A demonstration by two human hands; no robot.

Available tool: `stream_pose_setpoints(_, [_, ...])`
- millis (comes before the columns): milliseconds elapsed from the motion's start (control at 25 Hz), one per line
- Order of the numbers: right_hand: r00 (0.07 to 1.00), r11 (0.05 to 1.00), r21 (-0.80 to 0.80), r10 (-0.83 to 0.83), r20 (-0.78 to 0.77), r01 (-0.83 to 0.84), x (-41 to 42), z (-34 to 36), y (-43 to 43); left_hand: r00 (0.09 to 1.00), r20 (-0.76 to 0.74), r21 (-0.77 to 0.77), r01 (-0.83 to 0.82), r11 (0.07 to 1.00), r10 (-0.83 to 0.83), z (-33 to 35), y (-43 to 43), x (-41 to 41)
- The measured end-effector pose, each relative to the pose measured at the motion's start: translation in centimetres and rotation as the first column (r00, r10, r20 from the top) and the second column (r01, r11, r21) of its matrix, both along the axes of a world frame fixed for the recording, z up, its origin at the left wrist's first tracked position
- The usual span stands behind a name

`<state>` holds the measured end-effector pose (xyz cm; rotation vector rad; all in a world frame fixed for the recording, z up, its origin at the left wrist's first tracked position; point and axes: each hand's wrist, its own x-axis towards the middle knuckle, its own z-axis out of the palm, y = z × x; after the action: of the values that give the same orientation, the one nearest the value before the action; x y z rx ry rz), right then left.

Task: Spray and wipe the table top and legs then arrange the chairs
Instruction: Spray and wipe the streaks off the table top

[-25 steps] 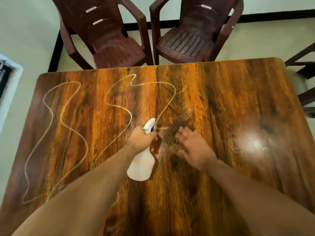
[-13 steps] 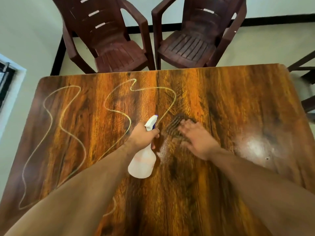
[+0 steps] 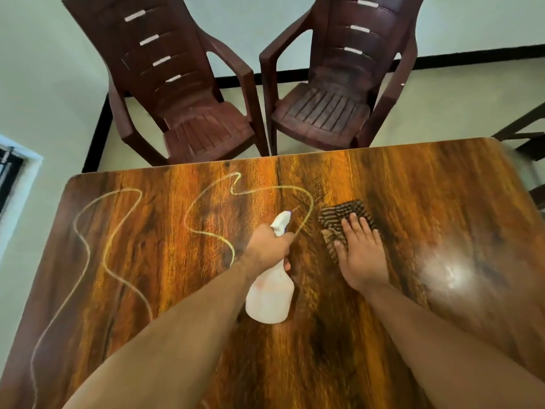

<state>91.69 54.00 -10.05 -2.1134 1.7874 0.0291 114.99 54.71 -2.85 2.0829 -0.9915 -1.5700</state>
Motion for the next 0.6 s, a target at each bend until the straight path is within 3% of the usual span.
stream_pose_setpoints(160, [0.992, 0.992, -0.022, -0.124, 0.004, 0.124, 2.2, -0.7, -4.2, 0.997, -0.043, 0.029, 0.06, 0.998, -0.058, -0.3, -3.3, 0.4])
stream_pose_setpoints(280, [0.935, 0.933, 0.064, -0.355, 0.021, 0.353, 4.8, 0.3, -10.9, 0.999, -0.043, -0.003, 0.012, 1.0, -0.012, -0.7, -5.7, 1.5])
stream_pose_setpoints(320, [0.947, 0.945, 0.069, -0.322, 0.016, 0.32, 6.3, 0.7, -12.2, 0.999, -0.049, -0.019, -0.011, 1.0, 0.01, -0.7, -6.5, 1.8])
stream_pose_setpoints(400, [0.998, 0.998, -0.002, 0.068, -0.016, -0.068, 8.8, 0.5, -11.3, 0.999, -0.032, -0.036, -0.039, 0.999, 0.038, -0.7, -8.1, 2.6])
stream_pose_setpoints(480, [0.888, 0.888, 0.003, 0.459, 0.026, -0.46, 7.7, 0.8, -9.2, 0.999, 0.035, -0.04, -0.024, 0.999, 0.026, -1.0, -10.0, 3.2])
stream_pose_setpoints(560, [0.825, 0.825, 0.015, 0.564, 0.034, -0.565, 4.5, 1.1, -11.2, 1.0, 0.014, -0.032, -0.002, 0.999, 0.002, -0.6, -11.2, 3.6])
stream_pose_setpoints(600, [0.873, 0.873, 0.018, 0.488, -0.01, -0.488, 3.8, 0.8, -13.0, 1.0, -0.015, -0.025, 0.007, 1.0, -0.008, -0.6, -11.6, 3.9])
